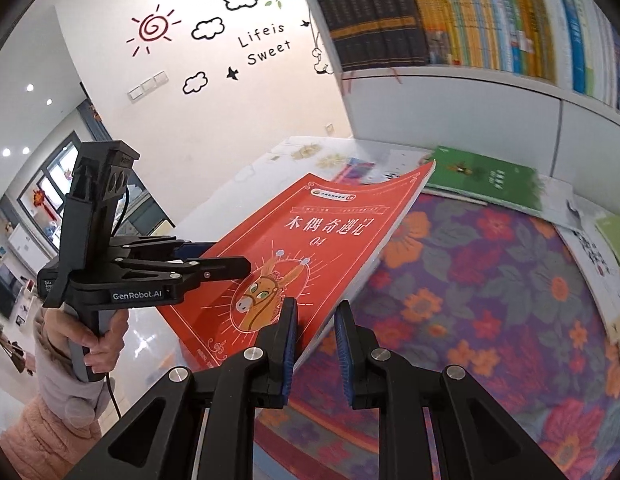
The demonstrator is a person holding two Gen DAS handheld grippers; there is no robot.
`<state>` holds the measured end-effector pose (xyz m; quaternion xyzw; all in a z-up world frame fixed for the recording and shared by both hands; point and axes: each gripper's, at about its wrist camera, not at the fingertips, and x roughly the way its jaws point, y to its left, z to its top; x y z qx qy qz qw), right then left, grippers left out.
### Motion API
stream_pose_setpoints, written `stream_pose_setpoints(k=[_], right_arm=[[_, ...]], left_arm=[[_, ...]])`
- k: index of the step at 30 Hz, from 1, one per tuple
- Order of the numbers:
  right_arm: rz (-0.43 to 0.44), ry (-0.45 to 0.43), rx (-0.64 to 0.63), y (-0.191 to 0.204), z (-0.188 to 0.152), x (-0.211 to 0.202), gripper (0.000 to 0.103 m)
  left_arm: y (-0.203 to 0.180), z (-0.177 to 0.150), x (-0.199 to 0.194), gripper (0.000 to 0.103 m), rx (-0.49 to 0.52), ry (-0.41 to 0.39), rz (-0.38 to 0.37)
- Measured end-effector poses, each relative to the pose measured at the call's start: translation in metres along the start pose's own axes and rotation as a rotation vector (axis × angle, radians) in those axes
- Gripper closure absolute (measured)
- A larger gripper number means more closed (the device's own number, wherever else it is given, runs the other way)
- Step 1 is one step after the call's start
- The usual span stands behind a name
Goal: Organize books
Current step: 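Carry the red book upright with both grippers toward the stacked books, then lower the red book onto the clock-cover book with both grippers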
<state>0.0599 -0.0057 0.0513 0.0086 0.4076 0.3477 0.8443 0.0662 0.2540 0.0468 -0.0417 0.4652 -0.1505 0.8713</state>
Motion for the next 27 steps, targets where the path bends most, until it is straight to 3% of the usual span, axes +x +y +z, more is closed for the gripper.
stream_pose_setpoints(k=[7,14,22,27], right_arm=[[0.015,0.024,-0.038,0.027,0.012,0.039,0.085],[-0.020,0.072,-0.075,0.037,0.005,0.079,0.085],[0.000,0.140,-0.037,0.027,-0.004,0.102,0.084],[0.026,0.182,0.005,0.022,-0.009,0.109,0.084]], left_arm=[[0.044,-0.007,0.004,0.067,-0.026,-0.001,0.003],[0.075,-0.020,0.036,0.067,-0.060,0.053,-0.028],[0.083,-0.033,0.049,0.067,-0.061,0.085,-0.027],[0.079,-0.036,0.047,0.067,-0.025,0.096,0.020]])
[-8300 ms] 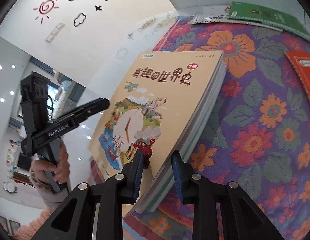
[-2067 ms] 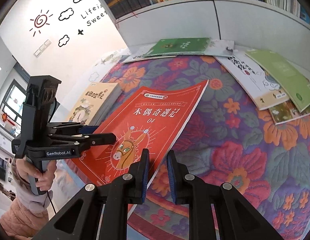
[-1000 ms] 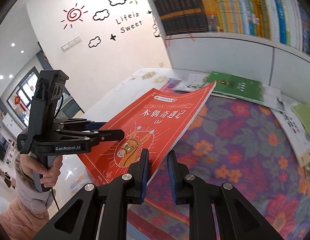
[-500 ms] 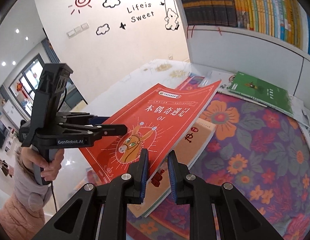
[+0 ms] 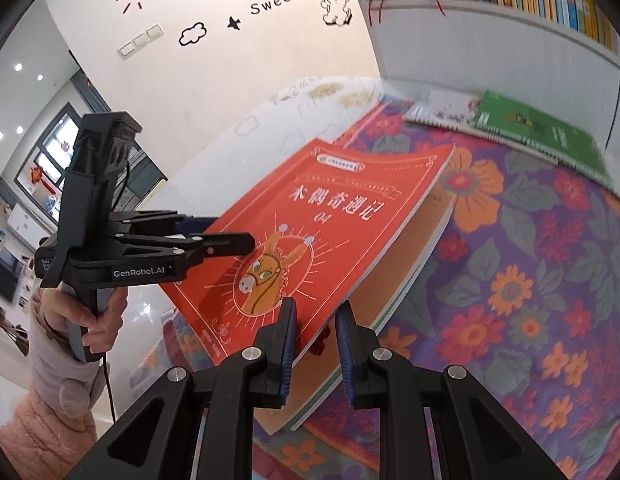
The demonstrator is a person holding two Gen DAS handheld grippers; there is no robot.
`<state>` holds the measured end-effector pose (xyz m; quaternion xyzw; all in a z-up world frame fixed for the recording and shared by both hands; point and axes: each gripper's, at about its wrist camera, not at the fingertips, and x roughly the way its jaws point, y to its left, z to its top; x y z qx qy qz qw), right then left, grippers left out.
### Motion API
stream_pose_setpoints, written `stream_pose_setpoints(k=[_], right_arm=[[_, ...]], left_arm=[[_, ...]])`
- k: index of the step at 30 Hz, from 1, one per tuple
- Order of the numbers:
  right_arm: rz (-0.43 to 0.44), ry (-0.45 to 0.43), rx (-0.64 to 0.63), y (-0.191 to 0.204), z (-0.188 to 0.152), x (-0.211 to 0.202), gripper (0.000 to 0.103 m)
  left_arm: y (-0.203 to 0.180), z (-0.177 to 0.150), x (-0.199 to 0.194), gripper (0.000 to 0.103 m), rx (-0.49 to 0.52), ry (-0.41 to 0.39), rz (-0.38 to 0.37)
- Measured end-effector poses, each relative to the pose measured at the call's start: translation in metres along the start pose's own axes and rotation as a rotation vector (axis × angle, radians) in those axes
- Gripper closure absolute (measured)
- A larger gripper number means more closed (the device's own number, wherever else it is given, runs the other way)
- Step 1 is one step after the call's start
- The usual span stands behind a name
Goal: Organize books
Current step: 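Lower the red book onto the clock-cover book with both grippers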
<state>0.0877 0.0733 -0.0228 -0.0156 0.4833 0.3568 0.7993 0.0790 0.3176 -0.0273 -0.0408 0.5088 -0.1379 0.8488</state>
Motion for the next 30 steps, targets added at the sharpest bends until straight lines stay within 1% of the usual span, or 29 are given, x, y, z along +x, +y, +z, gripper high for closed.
stream_pose_setpoints(k=[9,13,18,27,30], right_arm=[[-0.001,0.057,0.039,-0.008,-0.007,0.016,0.084],[0.001,0.060,0.050,-0.008,-0.009,0.018,0.084],[0.004,0.069,0.052,-0.007,-0.010,0.018,0.081],[-0.019,0.074,0.052,-0.002,-0.010,0.020,0.080],[-0.004,0.079,0.080,-0.007,-0.010,0.020,0.079]], left_arm=[[-0.013,0.001,0.003,0.062,0.064,0.034,0.090],[-0.012,0.001,0.003,0.061,0.048,0.042,0.098],[-0.013,-0.001,0.003,0.060,0.061,0.050,0.161],[-0.013,-0.002,0.003,0.060,0.051,0.050,0.163],[-0.013,-0.001,0.003,0.060,0.036,0.053,0.166]])
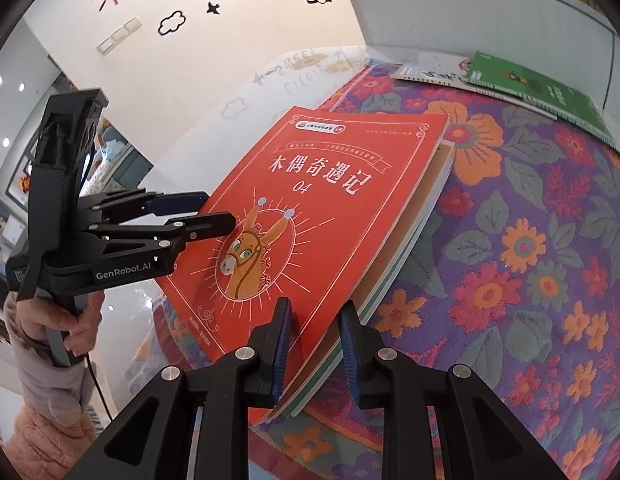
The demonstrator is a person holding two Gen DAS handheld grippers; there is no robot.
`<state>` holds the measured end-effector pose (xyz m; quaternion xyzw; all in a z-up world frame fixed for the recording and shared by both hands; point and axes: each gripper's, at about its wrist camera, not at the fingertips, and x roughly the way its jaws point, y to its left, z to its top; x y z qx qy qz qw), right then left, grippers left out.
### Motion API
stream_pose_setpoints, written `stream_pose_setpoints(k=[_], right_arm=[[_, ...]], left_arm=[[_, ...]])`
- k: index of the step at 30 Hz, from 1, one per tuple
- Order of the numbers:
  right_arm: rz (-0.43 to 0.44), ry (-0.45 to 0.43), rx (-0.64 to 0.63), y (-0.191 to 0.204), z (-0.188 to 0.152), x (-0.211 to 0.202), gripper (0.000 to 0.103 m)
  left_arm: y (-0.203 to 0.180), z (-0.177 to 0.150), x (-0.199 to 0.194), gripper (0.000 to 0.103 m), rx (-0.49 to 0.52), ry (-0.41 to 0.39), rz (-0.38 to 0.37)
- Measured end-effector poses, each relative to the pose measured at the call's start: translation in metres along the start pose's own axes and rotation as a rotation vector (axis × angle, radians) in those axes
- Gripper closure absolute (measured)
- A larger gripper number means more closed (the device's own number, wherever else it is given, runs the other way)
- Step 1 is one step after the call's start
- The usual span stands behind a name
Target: Organize books
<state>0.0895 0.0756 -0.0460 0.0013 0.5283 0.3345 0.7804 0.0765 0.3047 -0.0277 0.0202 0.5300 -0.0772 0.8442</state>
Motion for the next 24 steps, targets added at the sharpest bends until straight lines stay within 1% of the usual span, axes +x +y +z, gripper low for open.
stream_pose_setpoints(k=[2,3,5,6,10,15,19,21,24], right_arm=[[0.031,0.014,0.053,-0.006,0.000,0.000,0.074],[0.035,0.021,0.070,-0.007,-0.001,-0.001,0.066],[0.064,0.032,0.084,-0.007,-0.003,-0.002,0.059],[0.075,0.034,0.084,-0.008,-0.004,-0.004,0.059],[0.074,0.021,0.075,-0.011,-0.009,-0.016,0.059],[0.069,-0.025,0.093,-0.028,-0.017,-0.048,0.059],[0.037,-0.086,0.114,-0.052,-0.021,-0.087,0.059],[0.032,-0.114,0.133,-0.069,-0.024,-0.109,0.059],[-0.012,-0.170,0.146,-0.094,-0.025,-0.151,0.059]], left_arm=[[0.000,0.001,-0.001,0.060,-0.021,-0.003,0.015],[0.000,0.001,-0.002,0.060,-0.025,-0.007,0.025],[-0.002,0.002,-0.006,0.060,-0.029,-0.020,0.042],[-0.002,0.004,-0.008,0.060,-0.031,-0.026,0.046],[-0.011,0.009,-0.024,0.060,-0.035,-0.056,0.044],[-0.035,0.022,-0.044,0.059,-0.023,-0.090,0.022],[-0.068,0.040,-0.059,0.059,-0.006,-0.121,0.003],[-0.088,0.053,-0.065,0.059,0.002,-0.131,-0.019],[-0.121,0.076,-0.076,0.059,0.009,-0.152,-0.061]])
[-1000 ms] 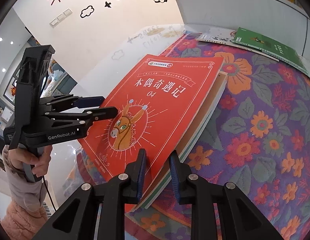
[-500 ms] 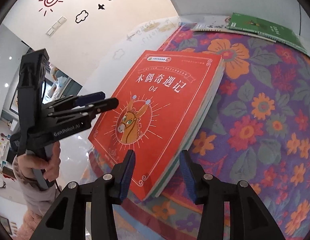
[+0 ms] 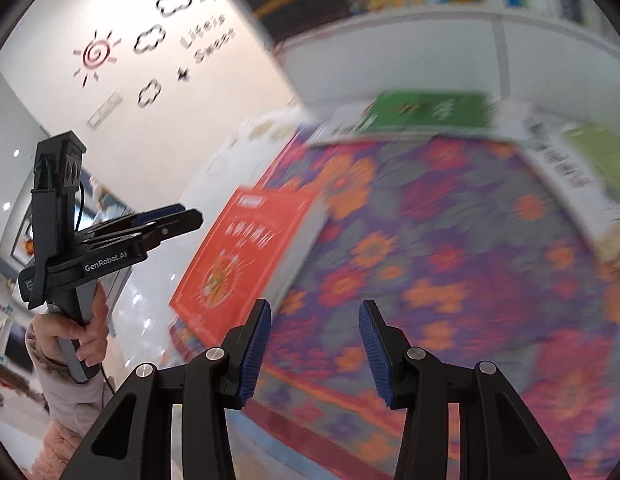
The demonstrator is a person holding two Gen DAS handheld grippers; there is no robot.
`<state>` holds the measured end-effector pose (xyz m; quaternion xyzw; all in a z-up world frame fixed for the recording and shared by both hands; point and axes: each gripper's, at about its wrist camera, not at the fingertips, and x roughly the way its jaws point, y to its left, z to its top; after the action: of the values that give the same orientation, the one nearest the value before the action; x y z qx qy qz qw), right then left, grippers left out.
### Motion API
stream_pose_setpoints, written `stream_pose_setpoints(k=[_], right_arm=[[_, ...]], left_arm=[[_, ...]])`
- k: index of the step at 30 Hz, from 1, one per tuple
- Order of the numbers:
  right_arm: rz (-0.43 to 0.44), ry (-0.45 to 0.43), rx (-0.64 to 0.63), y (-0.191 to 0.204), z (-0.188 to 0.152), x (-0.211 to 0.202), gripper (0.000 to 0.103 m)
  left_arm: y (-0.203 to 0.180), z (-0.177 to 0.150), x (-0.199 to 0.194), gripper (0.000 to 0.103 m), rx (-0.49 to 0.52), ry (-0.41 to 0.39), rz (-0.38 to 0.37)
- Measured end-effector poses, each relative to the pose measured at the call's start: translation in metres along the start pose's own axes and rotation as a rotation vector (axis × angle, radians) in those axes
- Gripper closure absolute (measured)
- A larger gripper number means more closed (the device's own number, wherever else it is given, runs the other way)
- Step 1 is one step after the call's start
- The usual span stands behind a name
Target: Organize books
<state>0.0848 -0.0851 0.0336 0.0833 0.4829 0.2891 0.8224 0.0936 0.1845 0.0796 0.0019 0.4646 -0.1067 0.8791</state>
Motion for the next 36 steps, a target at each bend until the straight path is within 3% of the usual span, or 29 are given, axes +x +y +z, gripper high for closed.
stream_pose_setpoints(k=[3,6,10,17,20,24,29,33,34,36], right_arm=[[-0.020,-0.070,0.034,-0.030,0.023,-0.056,0.059],[-0.065,-0.200,0.083,-0.063,0.071,-0.124,0.059],[-0.056,-0.279,0.106,-0.096,0.128,-0.154,0.059],[-0.108,-0.218,0.155,-0.154,0.162,-0.050,0.059],[-0.074,-0.188,0.219,-0.184,0.171,0.007,0.059],[-0.076,-0.171,0.295,-0.215,0.180,0.066,0.059],[-0.117,-0.124,0.314,-0.228,0.178,0.124,0.065],[-0.123,-0.126,0.266,-0.217,0.181,0.134,0.065],[-0.098,-0.115,0.271,-0.215,0.182,0.135,0.063],[-0.134,-0.105,0.264,-0.213,0.182,0.136,0.062]], left_arm=[[-0.031,0.039,-0.008,0.059,-0.011,-0.037,-0.030],[-0.052,0.087,-0.017,0.058,-0.050,-0.089,-0.067],[-0.056,0.136,0.001,0.058,-0.106,-0.141,-0.052],[-0.010,0.154,0.118,0.058,-0.209,-0.068,-0.049],[0.019,0.153,0.179,0.058,-0.259,0.007,-0.013],[0.045,0.151,0.227,0.059,-0.289,0.041,0.033],[0.054,0.147,0.264,0.059,-0.296,0.091,0.026],[0.034,0.147,0.273,0.054,-0.224,0.089,-0.006],[0.027,0.147,0.273,0.055,-0.204,0.090,0.023],[0.017,0.146,0.274,0.054,-0.187,0.090,0.041]])
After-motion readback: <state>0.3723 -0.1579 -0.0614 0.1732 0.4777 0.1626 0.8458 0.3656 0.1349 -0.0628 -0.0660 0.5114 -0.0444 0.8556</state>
